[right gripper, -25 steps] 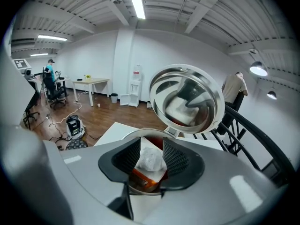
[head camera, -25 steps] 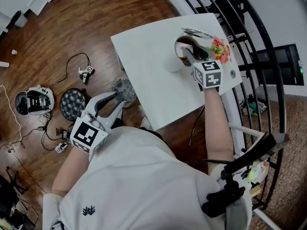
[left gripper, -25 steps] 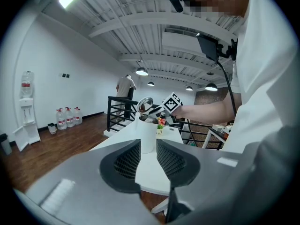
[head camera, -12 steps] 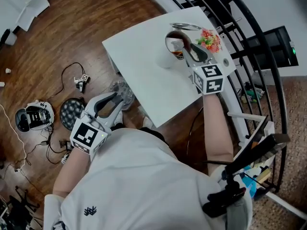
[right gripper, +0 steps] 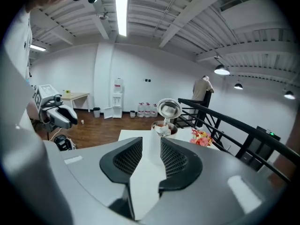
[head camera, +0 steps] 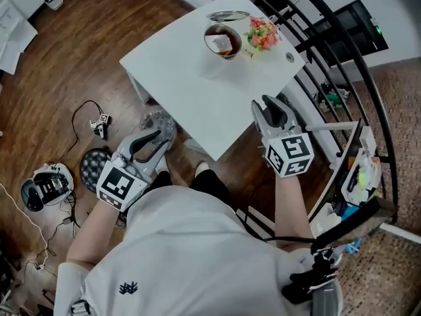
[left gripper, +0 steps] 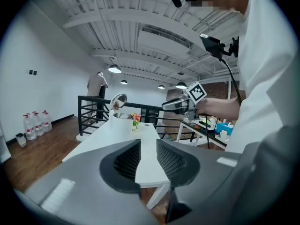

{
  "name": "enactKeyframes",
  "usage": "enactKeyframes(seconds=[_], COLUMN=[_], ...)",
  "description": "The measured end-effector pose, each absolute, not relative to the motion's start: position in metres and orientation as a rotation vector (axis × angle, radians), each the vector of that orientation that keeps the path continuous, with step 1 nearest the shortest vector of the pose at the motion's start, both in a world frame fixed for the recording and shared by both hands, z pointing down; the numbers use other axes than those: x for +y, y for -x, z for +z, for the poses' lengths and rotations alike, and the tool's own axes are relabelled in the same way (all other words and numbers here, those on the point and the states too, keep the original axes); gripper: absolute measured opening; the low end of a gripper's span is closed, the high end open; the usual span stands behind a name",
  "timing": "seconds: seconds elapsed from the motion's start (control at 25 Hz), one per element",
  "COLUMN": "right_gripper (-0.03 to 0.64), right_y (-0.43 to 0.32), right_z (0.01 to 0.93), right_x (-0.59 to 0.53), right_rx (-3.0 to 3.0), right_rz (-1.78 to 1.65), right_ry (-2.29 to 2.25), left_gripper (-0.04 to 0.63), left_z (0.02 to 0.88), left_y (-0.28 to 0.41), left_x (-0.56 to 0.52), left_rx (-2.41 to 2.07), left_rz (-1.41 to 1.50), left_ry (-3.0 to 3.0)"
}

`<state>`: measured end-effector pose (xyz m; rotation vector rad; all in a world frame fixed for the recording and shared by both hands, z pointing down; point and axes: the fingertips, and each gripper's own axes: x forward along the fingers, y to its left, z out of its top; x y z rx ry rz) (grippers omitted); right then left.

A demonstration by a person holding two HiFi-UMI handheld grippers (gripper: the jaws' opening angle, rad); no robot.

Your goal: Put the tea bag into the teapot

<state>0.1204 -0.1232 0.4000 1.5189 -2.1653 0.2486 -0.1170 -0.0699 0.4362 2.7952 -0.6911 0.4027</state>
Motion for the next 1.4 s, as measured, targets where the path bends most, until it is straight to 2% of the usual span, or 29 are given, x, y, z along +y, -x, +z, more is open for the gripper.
enactKeyframes(seconds=[0.76,1.4], right_gripper=[0.118,0.12], right_y=[-0.193,-0.174], right_z=[0.367,0.339], right_x=[0.162,0.223], right_rx=[-2.261,-2.321], right_rz=[0.259,0.174], right_ry=[-1.573,-1.563], left_gripper=[0.08,0.08], left_z=[0.354,0.36], left_y=[0.057,0.051], left_x=[0.137,0.188], left_rx=[-0.926,-0.886], left_rz=[0.319,0.31], left_ry=[-2.754,-2.79])
